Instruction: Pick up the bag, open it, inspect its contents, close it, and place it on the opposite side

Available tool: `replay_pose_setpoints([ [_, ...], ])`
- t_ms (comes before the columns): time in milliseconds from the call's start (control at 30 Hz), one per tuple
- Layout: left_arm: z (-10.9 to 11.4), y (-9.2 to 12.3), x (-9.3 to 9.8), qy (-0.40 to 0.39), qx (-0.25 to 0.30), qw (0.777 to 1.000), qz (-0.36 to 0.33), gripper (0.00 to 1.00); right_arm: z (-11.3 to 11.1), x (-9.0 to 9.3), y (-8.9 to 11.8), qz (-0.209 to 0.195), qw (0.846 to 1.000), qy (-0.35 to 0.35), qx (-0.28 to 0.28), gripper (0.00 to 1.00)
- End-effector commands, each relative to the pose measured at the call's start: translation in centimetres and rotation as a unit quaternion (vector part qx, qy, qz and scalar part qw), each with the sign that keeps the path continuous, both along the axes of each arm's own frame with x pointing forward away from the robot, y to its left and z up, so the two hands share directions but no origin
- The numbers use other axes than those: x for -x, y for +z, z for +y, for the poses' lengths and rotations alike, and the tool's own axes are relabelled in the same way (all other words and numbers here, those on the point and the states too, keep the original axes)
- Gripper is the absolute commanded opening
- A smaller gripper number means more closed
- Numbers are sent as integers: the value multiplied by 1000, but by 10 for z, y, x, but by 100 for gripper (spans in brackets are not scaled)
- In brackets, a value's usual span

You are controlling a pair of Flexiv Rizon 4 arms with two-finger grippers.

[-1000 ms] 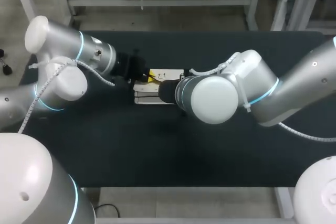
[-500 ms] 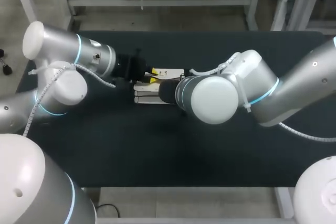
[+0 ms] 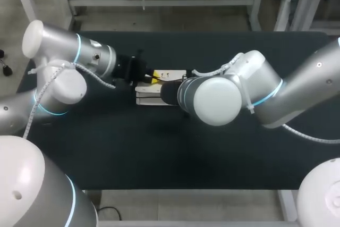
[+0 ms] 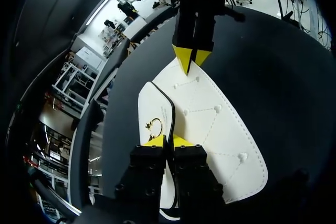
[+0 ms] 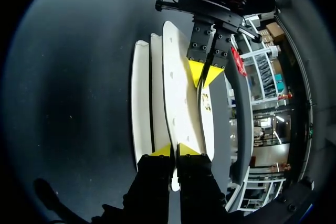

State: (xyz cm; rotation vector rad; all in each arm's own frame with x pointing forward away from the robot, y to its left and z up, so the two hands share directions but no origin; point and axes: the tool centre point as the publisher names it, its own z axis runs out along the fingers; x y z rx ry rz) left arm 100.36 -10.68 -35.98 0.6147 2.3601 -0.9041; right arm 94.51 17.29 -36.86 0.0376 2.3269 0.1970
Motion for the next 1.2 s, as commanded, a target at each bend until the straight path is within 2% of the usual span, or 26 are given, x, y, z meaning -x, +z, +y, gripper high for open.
replay_pose_setpoints([
  [33,7,-6,-4,9,-4,1000,-1,0,-4,1,-5,-85,996,-7,-9,0],
  [133,6,-7,-7,9,-3,1000,-1,0,-4,1,-5,-85,996,-7,-9,0],
  [367,-8,-3,1,-33,19,999,-8,0,-4,1,-5,-85,996,-7,-9,0],
  [567,-8,-3,3,-16,2,1000,-20,0,-4,1,-5,-85,996,-7,-9,0],
  [667,-4,-7,-1,-7,-8,1000,-19,0,-4,1,-5,-85,996,-7,-9,0],
  [967,2,-3,0,-6,-5,1000,-16,1,-4,1,-5,-85,996,-7,-9,0],
  [1000,2,-2,1,-6,-4,1000,-18,15,-4,1,-5,-85,996,-7,-9,0],
  [1067,2,2,3,-6,1,1000,-20,57,-4,1,-5,-85,996,-7,-9,0],
  [1100,3,5,4,-6,3,1000,-21,86,-4,1,-5,-85,996,-7,-9,4],
  [1133,3,7,5,-11,9,1000,-23,96,-4,1,-5,-85,996,-7,-9,7],
  [1167,4,10,6,-14,13,1000,-22,100,-4,1,-5,-85,996,-7,-9,11],
  [1200,4,13,7,-13,13,1000,-25,100,-4,1,-5,-85,996,-7,-9,13],
])
